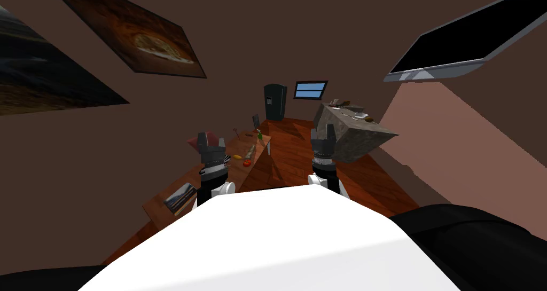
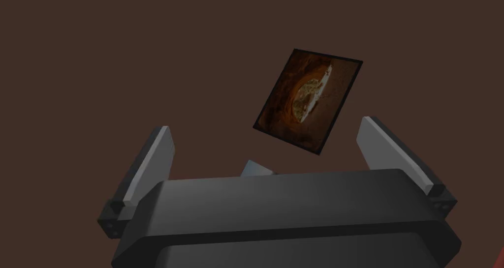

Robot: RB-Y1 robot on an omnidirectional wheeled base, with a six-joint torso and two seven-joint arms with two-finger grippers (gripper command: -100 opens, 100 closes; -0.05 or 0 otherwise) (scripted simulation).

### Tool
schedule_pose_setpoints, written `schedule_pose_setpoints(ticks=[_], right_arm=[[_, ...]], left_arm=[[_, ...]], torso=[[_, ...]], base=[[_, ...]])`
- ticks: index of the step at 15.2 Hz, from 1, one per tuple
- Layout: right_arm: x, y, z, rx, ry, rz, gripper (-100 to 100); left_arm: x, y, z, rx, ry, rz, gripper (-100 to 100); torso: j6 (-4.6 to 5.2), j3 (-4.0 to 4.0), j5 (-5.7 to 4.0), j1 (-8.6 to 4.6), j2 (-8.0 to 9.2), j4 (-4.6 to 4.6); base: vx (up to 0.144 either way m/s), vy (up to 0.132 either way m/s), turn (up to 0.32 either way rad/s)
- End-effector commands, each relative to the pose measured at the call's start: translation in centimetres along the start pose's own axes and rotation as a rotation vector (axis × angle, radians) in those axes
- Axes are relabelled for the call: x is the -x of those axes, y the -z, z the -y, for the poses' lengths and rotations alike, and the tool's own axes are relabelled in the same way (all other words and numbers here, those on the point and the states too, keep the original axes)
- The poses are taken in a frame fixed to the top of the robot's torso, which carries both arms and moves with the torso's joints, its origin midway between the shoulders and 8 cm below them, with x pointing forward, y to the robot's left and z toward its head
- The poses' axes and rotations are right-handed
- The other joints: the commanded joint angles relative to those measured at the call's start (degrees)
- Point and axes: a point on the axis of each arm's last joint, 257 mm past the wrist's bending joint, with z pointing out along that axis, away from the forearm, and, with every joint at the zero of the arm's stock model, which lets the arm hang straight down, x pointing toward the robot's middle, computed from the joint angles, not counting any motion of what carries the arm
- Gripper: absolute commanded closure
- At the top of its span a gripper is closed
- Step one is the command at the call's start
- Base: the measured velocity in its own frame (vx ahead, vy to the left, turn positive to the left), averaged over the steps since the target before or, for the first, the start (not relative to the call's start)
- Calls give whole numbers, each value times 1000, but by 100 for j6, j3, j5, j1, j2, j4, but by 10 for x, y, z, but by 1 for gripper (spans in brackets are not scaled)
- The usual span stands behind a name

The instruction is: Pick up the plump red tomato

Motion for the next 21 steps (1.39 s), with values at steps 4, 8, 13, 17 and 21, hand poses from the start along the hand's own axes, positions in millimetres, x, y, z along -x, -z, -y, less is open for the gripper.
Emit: schedule_pose_setpoints(ticks=[4,8,13,17,21], right_arm=[[0,0,0,0,0,0,0],[0,0,0,0,0,0,0],[0,0,0,0,0,0,0],[0,0,0,0,0,0,0],[0,0,0,0,0,0,0]], left_arm=[[-12,12,-37,72,20,-80,-100],[-16,21,-62,121,40,-108,-100],[-21,40,-106,215,82,-136,-100],[-23,58,-139,289,117,-146,-100],[-25,76,-170,361,156,-151,-100]], torso=[[2,-5,1,5,-8,-2],[1,-9,2,8,-15,-4],[2,-9,2,8,-16,-4],[2,-9,2,8,-16,-4],[1,-9,2,7,-15,-4]], base=[[20,7,-73],[30,13,-62],[30,13,-82],[31,16,-79],[31,17,-86]])
